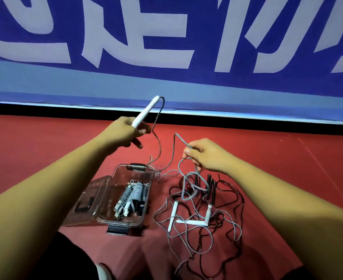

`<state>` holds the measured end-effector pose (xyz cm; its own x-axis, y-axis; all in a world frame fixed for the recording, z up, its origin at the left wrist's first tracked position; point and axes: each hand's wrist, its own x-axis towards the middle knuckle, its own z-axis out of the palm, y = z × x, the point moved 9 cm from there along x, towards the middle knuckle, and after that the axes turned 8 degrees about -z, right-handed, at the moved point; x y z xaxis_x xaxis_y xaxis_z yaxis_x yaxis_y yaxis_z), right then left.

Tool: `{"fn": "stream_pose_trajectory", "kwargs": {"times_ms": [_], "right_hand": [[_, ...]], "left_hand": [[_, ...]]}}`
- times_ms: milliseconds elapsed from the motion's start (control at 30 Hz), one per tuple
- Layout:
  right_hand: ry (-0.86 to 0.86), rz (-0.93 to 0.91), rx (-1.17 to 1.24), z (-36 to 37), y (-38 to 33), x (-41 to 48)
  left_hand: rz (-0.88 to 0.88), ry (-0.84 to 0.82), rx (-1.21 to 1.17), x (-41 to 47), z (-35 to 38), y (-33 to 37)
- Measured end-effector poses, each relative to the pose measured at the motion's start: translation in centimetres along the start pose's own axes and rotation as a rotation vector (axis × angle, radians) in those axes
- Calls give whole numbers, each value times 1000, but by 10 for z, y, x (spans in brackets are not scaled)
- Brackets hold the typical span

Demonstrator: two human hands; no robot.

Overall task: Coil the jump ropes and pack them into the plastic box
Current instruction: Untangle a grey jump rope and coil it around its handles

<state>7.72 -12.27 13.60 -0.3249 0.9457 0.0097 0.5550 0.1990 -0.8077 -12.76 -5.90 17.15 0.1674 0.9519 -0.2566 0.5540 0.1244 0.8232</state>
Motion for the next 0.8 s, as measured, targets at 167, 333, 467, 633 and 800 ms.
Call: {"fn": "stream_pose_trajectory", "kwargs": {"times_ms": [167, 333, 467, 633, 800], "right_hand": [[-10, -114, 159, 1, -44, 5], [-12, -59, 268, -10, -31, 5], [-129, 93, 334, 2, 12, -2], [-215, 274, 150, 9, 57, -22], [-175, 213, -21, -1, 47, -17]], "left_hand": [[131, -372, -22, -31, 63, 31], [83, -243, -150, -21, 51, 28], [-17, -34, -375, -6, 24, 19], [-92, 191, -450, 1, -16, 4], [-75, 119, 131, -2, -5, -7]]}}
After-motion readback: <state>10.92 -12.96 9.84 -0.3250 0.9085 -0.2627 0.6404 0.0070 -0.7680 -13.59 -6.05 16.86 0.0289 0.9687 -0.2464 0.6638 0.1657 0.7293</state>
